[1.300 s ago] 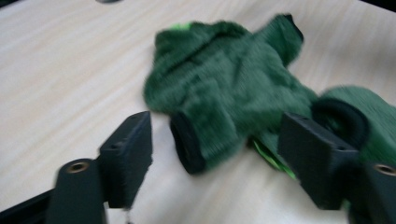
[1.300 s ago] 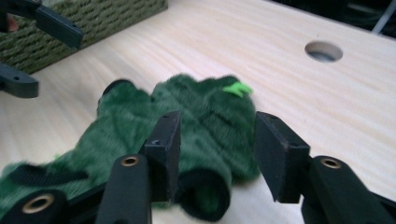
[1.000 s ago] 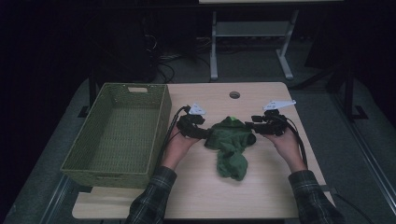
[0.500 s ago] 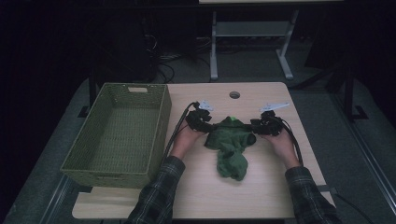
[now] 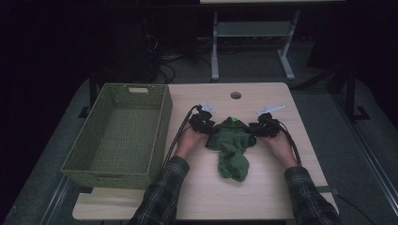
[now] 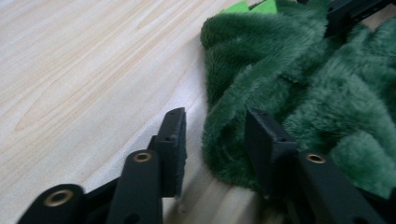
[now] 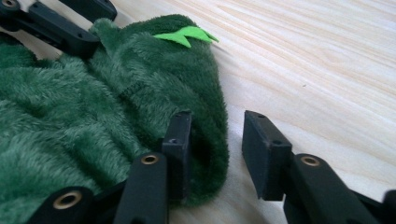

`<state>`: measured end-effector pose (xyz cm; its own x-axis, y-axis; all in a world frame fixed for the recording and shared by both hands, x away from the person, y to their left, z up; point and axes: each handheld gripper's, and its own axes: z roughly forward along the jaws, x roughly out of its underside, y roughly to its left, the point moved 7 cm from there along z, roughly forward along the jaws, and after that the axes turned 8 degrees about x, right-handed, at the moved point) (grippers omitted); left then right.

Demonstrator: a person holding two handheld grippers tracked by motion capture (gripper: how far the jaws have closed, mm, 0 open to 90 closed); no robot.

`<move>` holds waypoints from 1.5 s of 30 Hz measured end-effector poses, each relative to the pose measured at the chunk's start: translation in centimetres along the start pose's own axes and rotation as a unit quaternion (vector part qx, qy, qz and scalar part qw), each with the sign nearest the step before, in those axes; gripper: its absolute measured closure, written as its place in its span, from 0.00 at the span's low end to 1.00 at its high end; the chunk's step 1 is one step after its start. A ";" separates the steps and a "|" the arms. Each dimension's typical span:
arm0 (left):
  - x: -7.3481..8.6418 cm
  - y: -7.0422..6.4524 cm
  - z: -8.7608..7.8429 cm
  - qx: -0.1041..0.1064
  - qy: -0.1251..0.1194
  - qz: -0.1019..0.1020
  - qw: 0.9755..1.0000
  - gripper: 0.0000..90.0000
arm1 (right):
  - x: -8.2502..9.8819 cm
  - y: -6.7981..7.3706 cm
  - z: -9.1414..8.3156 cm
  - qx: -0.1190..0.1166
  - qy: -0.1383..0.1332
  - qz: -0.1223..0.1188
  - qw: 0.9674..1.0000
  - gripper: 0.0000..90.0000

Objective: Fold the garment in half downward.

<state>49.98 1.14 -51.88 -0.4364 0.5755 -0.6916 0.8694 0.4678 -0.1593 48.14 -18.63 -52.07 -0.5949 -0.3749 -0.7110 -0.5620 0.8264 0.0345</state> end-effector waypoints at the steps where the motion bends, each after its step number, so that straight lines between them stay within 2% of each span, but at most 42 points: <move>1: 0.0 0.0 0.1 0.001 -0.001 0.001 1.000 0.68 | 0.0 0.1 0.1 0.001 0.002 0.000 1.000 0.72; 5: -0.1 0.0 0.2 -0.001 -0.006 -0.001 1.000 0.79 | 0.1 0.2 0.3 0.001 0.003 -0.004 1.000 0.81; 9: -0.2 -0.1 0.3 -0.002 0.002 0.002 1.000 0.93 | 0.1 0.4 0.3 -0.003 0.007 -0.005 1.000 0.93; 11: -0.1 -0.2 0.2 -0.003 0.005 0.002 1.000 0.97 | 0.1 0.4 0.3 -0.003 0.009 -0.003 1.000 0.96; 15: -0.3 -0.2 -0.1 -0.003 0.001 0.000 1.000 0.97 | -0.2 0.4 0.0 -0.004 0.002 0.005 1.000 0.96; 20: -1.5 -0.3 -1.4 -0.007 -0.033 0.003 0.999 0.98 | -0.9 0.1 -0.8 -0.004 -0.020 0.008 1.000 0.97; 22: -2.1 -0.4 -1.9 -0.007 -0.047 0.001 0.999 0.98 | -1.3 0.1 -1.0 -0.014 -0.003 0.020 1.000 0.97; 24: -2.6 -0.5 -2.5 -0.011 -0.057 0.005 0.998 0.98 | -2.4 -0.1 -1.5 -0.006 -0.025 0.016 1.000 0.98; 26: -3.1 -0.7 -3.0 -0.011 -0.064 0.009 0.998 0.98 | -2.9 -0.3 -1.7 -0.012 -0.009 0.024 1.000 0.98; 32: -4.8 -0.9 -4.6 -0.020 -0.085 0.022 0.996 0.98 | -4.8 -0.7 -2.7 -0.011 -0.032 0.027 0.999 0.98; 34: -5.3 -1.0 -5.2 -0.022 -0.092 0.027 0.995 0.98 | -5.4 -0.8 -3.2 -0.008 -0.049 0.025 0.998 0.98; 36: -5.6 -1.2 -5.7 -0.022 -0.098 0.032 0.994 0.98 | -5.6 -0.7 -3.5 -0.015 -0.042 0.029 0.999 0.98; 45: -5.7 -4.0 -7.5 -0.009 -0.124 0.048 0.991 0.97 | -5.2 0.7 -5.6 -0.031 -0.067 0.007 0.997 0.98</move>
<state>47.27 1.03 -42.00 -0.2792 0.4361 -0.8555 0.8990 0.4318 -0.0733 47.64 -18.49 -44.39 -0.5228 -0.3014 -0.7974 -0.5911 0.8022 0.0843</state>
